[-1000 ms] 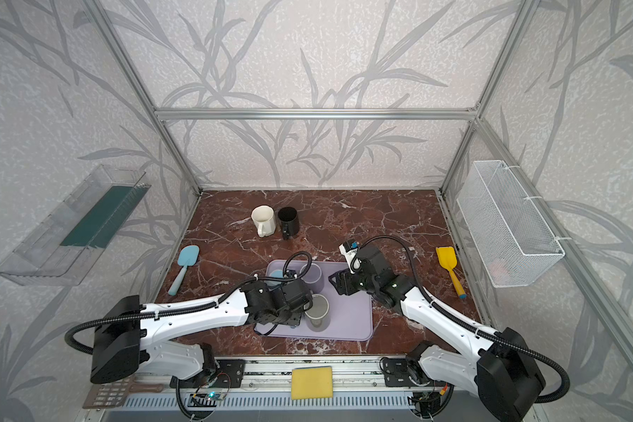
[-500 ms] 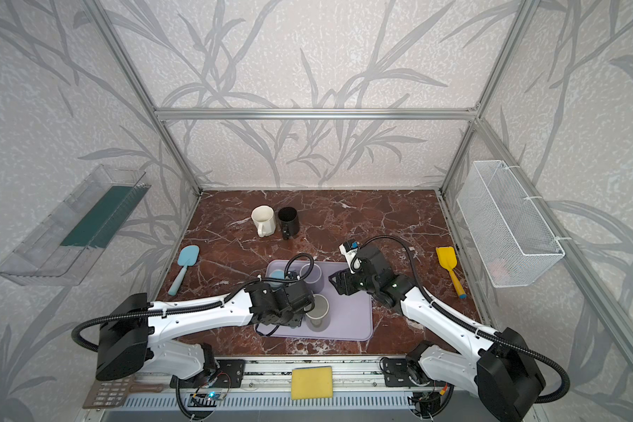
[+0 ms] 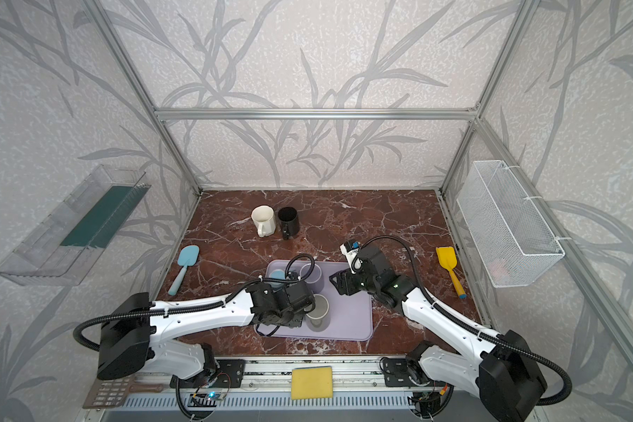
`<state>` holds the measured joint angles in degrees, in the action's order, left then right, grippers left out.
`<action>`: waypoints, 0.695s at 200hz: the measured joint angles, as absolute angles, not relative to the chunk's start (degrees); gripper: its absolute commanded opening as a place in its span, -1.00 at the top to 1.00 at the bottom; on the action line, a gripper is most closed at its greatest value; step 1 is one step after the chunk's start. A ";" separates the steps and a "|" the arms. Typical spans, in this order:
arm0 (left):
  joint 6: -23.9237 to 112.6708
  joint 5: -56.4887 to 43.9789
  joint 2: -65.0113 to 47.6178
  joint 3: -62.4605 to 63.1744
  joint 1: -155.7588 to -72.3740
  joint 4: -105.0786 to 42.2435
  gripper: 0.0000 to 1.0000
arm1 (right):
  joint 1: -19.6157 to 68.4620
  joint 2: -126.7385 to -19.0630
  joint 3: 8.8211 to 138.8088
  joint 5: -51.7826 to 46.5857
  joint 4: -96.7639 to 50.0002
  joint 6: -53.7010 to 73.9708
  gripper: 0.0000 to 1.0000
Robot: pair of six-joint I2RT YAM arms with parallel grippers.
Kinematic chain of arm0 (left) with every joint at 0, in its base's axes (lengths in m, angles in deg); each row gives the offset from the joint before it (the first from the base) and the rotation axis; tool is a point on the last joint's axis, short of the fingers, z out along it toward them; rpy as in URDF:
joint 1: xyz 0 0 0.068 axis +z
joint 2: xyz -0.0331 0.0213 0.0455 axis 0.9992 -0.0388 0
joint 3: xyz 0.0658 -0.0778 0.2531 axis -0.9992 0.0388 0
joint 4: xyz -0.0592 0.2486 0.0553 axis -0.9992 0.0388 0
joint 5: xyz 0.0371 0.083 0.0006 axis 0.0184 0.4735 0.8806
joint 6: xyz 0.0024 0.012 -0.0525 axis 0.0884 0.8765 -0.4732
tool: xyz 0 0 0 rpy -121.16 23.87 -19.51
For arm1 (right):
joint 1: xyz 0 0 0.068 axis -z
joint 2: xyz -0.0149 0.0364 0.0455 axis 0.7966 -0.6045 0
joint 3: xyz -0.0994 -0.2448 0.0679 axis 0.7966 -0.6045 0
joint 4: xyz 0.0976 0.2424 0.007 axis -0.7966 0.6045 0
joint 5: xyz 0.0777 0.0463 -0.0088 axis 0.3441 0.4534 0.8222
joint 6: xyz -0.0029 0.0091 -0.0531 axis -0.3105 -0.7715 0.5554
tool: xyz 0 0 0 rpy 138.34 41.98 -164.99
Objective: Turn the mug right side up
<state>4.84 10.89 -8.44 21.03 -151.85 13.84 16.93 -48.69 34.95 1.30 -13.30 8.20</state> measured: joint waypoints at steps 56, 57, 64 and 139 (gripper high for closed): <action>4.93 11.21 -8.44 21.09 -151.85 13.58 0.94 | 16.93 -48.69 34.71 1.30 -13.34 8.13 -0.36; 4.93 11.21 -8.44 21.09 -151.85 13.58 0.94 | 16.93 -48.69 34.69 1.30 -13.34 8.13 -0.36; 4.95 11.21 -8.44 21.09 -151.85 13.58 0.96 | 16.93 -48.69 34.65 1.30 -13.34 8.13 -0.36; 5.17 11.43 -8.44 21.09 -151.85 13.51 1.00 | 16.93 -48.71 34.58 1.33 -13.34 8.15 -0.36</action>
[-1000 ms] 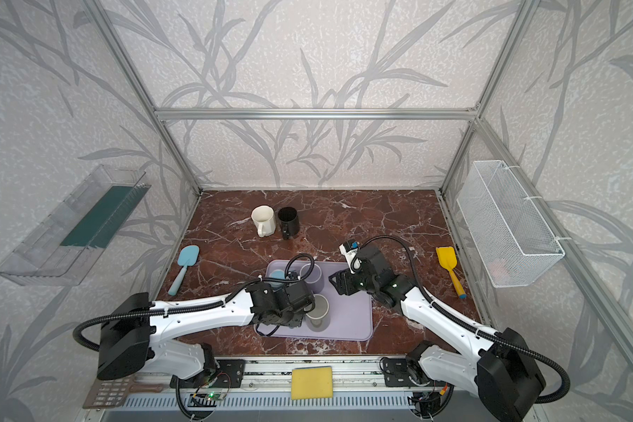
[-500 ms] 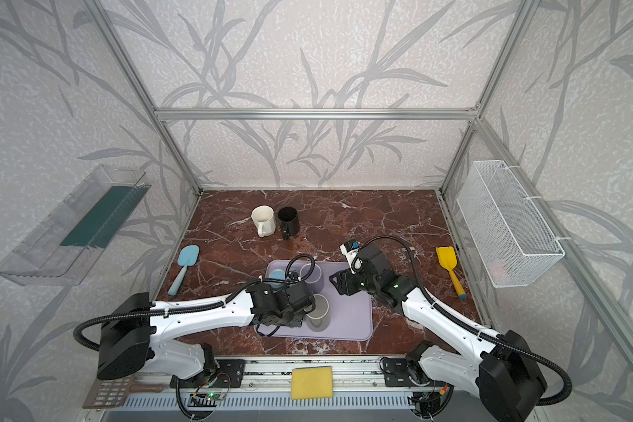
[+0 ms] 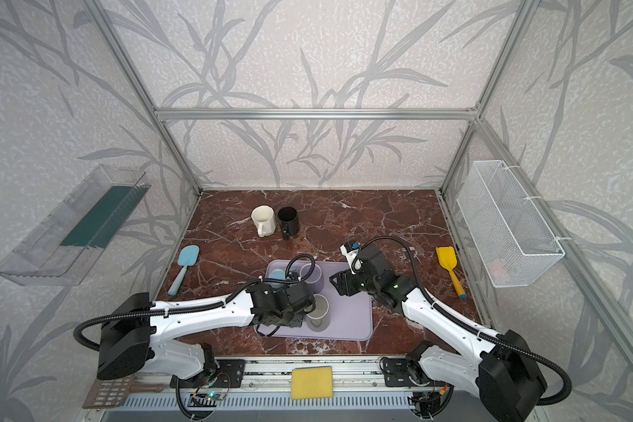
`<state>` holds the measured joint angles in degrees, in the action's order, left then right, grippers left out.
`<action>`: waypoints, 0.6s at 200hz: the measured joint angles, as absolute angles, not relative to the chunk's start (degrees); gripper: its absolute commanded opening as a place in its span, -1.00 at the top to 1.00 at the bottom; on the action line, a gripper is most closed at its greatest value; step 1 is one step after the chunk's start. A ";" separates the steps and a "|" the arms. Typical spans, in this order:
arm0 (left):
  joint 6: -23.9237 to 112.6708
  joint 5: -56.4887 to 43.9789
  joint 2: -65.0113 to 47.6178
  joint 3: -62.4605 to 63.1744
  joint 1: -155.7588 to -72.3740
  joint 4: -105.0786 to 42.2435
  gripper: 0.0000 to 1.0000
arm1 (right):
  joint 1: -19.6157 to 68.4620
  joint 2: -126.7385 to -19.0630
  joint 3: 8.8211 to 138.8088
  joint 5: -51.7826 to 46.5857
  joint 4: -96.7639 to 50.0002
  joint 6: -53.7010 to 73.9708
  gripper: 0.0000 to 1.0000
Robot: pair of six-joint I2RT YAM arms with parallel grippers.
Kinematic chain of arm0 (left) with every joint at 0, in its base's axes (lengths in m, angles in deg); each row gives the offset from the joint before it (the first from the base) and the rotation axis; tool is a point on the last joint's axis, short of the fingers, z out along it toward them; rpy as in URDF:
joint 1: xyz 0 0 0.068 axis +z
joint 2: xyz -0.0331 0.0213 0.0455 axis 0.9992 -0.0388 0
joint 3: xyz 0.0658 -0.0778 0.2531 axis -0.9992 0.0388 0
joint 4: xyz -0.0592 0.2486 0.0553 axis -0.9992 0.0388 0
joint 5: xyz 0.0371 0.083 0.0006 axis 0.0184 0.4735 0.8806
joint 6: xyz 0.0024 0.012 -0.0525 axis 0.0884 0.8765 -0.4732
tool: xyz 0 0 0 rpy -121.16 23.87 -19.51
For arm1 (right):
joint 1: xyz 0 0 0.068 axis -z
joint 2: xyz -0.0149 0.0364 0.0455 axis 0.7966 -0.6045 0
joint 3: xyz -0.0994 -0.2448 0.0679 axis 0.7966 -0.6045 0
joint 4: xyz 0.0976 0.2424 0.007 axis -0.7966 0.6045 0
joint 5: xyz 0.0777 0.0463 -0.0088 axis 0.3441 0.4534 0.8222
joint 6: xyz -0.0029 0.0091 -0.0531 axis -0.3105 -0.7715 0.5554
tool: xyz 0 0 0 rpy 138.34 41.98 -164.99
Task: Turn the mug right side up
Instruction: 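Close the left gripper on the dotted blue mug's base and lift it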
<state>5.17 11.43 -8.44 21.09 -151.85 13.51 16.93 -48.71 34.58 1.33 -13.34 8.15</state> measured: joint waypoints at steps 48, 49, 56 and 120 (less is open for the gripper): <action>5.80 11.59 -8.44 21.09 -151.85 13.55 1.00 | 16.97 -48.71 34.58 1.30 -13.34 8.15 -0.36; 5.82 11.61 -8.44 21.09 -151.85 13.55 1.00 | 16.97 -48.71 34.58 1.33 -13.34 8.15 -0.36; 5.93 11.65 -8.44 21.07 -151.85 13.62 1.00 | 16.97 -48.71 34.58 1.30 -13.34 8.15 -0.36; 8.47 13.73 -8.20 17.53 -151.85 19.32 1.00 | 16.97 -49.22 34.58 1.35 -13.30 8.15 -0.36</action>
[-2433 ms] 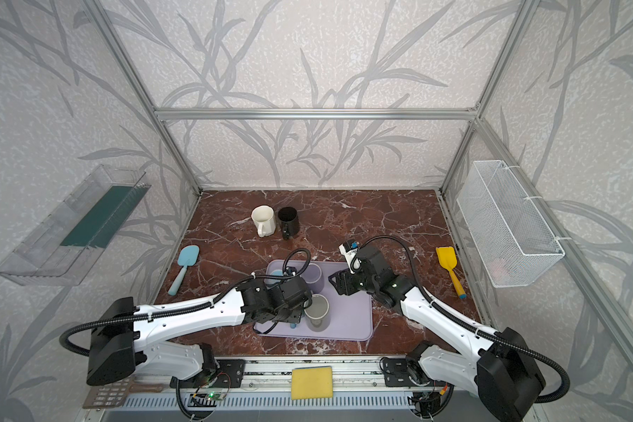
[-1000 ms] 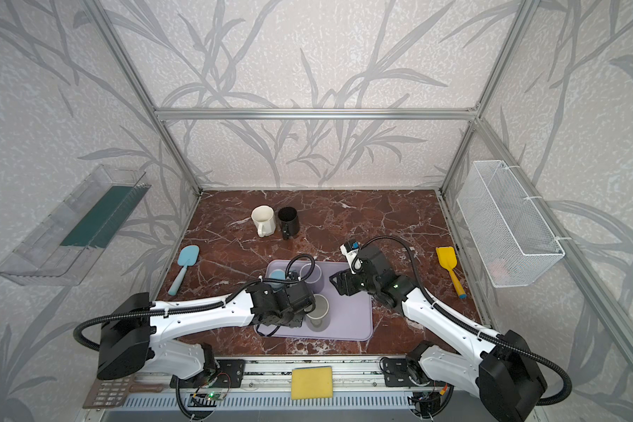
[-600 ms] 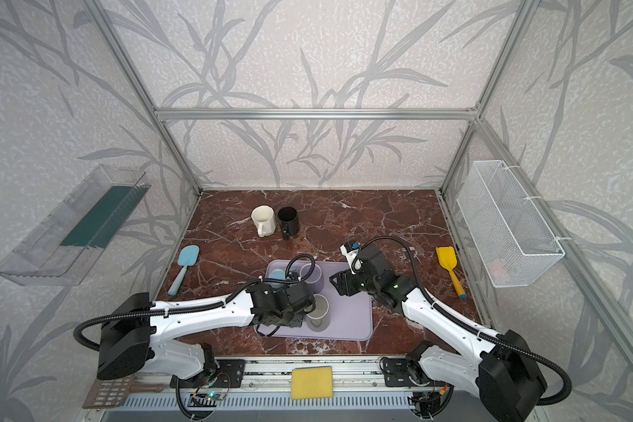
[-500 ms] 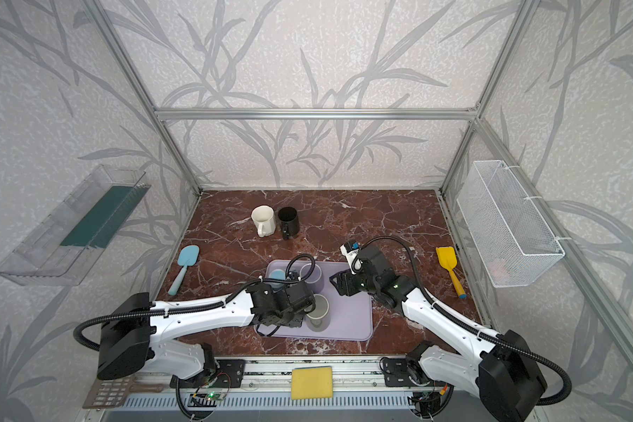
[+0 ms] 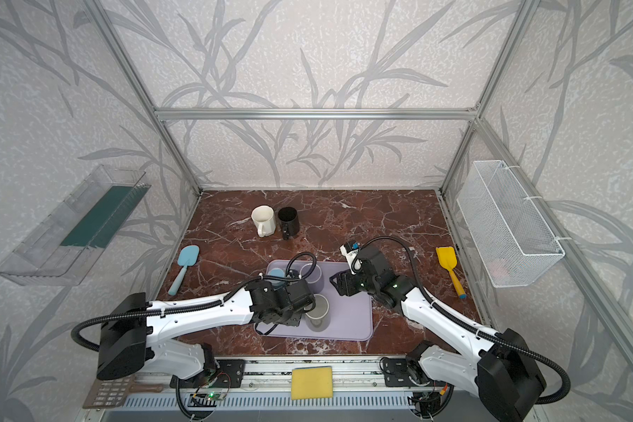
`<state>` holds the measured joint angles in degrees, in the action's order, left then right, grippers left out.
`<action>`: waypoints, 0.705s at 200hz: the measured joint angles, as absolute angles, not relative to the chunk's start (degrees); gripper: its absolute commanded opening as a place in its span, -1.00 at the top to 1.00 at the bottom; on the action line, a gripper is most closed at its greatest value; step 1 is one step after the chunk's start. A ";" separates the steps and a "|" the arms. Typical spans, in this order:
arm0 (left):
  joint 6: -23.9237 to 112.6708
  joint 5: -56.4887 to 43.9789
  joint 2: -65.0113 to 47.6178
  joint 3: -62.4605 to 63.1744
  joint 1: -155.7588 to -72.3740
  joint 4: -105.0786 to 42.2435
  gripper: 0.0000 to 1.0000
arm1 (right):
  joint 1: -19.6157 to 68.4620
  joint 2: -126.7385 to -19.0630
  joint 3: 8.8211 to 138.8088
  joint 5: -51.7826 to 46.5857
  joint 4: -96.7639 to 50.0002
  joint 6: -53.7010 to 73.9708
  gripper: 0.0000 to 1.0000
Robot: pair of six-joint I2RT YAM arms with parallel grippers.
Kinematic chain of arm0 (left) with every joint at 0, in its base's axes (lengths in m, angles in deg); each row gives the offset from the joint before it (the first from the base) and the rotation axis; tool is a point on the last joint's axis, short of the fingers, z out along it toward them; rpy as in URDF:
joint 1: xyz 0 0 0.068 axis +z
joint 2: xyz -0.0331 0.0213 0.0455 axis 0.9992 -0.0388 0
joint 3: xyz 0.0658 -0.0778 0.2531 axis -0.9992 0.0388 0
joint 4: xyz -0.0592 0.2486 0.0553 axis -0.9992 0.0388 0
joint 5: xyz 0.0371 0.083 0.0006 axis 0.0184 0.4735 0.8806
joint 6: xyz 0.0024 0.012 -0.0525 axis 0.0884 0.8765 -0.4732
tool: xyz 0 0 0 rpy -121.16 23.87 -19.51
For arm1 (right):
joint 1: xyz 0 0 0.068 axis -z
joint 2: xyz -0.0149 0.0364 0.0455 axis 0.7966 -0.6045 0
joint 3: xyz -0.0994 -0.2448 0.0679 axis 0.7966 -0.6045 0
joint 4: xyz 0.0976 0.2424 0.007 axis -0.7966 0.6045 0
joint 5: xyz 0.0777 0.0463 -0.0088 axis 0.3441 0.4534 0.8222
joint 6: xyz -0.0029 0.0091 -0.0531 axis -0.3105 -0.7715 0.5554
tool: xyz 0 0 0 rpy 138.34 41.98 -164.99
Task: Turn the mug right side up
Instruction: 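Close the left gripper on the dotted blue mug's base and lift it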
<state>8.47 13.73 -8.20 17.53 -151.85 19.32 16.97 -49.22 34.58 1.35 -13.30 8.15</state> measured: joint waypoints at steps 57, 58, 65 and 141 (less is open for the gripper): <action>10.28 15.69 -7.79 14.10 -151.85 22.32 1.00 | 16.97 -49.17 34.58 1.33 -13.32 8.17 -0.36; 10.30 15.72 -7.79 14.08 -151.85 22.34 1.00 | 16.97 -49.17 34.58 1.33 -13.32 8.17 -0.36; 10.50 15.87 -7.70 13.97 -151.85 22.56 1.00 | 16.97 -49.17 34.58 1.33 -13.32 8.17 -0.36; 13.45 18.49 -6.21 11.61 -151.59 24.99 1.00 | 17.04 -49.17 34.58 1.33 -13.36 8.17 -0.36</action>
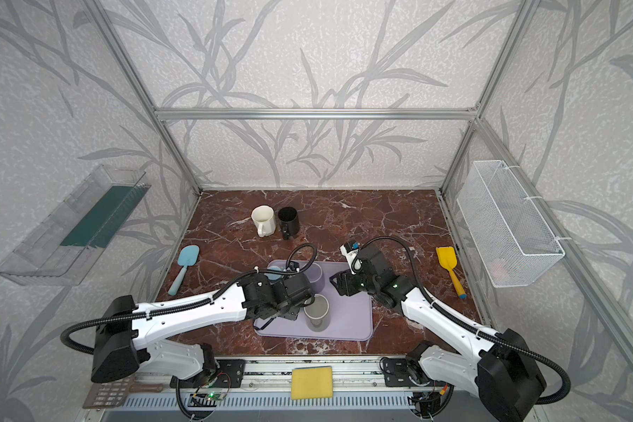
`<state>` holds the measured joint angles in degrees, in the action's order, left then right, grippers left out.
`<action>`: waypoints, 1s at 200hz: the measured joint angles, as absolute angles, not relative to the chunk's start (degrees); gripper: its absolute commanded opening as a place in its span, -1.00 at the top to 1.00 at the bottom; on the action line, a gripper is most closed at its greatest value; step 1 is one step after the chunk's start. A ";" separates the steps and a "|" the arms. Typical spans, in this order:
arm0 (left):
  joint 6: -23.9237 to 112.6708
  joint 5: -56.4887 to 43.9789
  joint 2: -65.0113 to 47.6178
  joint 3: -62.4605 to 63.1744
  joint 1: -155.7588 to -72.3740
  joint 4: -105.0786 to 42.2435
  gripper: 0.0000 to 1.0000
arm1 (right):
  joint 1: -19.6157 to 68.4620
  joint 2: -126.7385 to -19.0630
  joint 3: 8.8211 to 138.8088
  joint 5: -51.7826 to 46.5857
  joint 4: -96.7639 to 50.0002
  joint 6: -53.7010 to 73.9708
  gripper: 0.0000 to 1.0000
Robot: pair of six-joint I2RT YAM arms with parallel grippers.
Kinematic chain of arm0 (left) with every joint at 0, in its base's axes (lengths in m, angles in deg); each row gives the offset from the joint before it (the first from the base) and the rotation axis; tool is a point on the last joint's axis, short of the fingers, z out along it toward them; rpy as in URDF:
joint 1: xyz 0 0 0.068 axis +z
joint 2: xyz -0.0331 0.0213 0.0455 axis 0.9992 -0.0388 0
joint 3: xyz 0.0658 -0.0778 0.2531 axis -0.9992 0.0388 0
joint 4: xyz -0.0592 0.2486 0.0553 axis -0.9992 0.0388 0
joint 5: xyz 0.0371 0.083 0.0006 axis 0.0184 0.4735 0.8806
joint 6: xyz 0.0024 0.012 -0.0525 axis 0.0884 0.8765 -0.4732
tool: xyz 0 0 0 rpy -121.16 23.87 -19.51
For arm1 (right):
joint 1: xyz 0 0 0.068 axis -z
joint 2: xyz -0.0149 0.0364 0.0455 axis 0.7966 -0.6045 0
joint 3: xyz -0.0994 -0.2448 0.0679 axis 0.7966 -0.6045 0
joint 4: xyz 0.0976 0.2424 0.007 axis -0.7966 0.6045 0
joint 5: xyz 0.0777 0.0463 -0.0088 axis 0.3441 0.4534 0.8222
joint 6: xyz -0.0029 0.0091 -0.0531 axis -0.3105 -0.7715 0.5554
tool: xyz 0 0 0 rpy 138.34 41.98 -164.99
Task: Turn the mug right side up
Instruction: 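Close the left gripper on the dotted blue mug's base and lift it, then carry the dotted blue mug up while the right gripper rises to meet it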
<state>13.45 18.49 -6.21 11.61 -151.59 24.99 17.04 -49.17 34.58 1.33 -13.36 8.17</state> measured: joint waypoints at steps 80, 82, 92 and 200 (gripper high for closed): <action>17.43 19.67 -4.68 6.80 -149.47 25.69 1.00 | 17.30 -49.17 34.58 1.35 -13.49 8.20 -0.36; 17.50 19.67 -4.66 6.73 -149.47 25.69 1.00 | 17.30 -49.17 34.58 1.35 -13.49 8.17 -0.36; 17.80 19.74 -4.57 6.40 -149.29 25.79 1.00 | 17.30 -49.17 34.58 1.33 -13.49 8.20 -0.36; 21.60 19.63 0.19 5.57 -145.77 25.66 1.00 | 17.32 -49.20 34.58 1.41 -14.50 8.15 -0.36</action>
<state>21.60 19.63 0.19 5.57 -145.77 25.66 17.32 -49.20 34.58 1.41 -14.50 8.15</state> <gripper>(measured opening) 0.170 0.682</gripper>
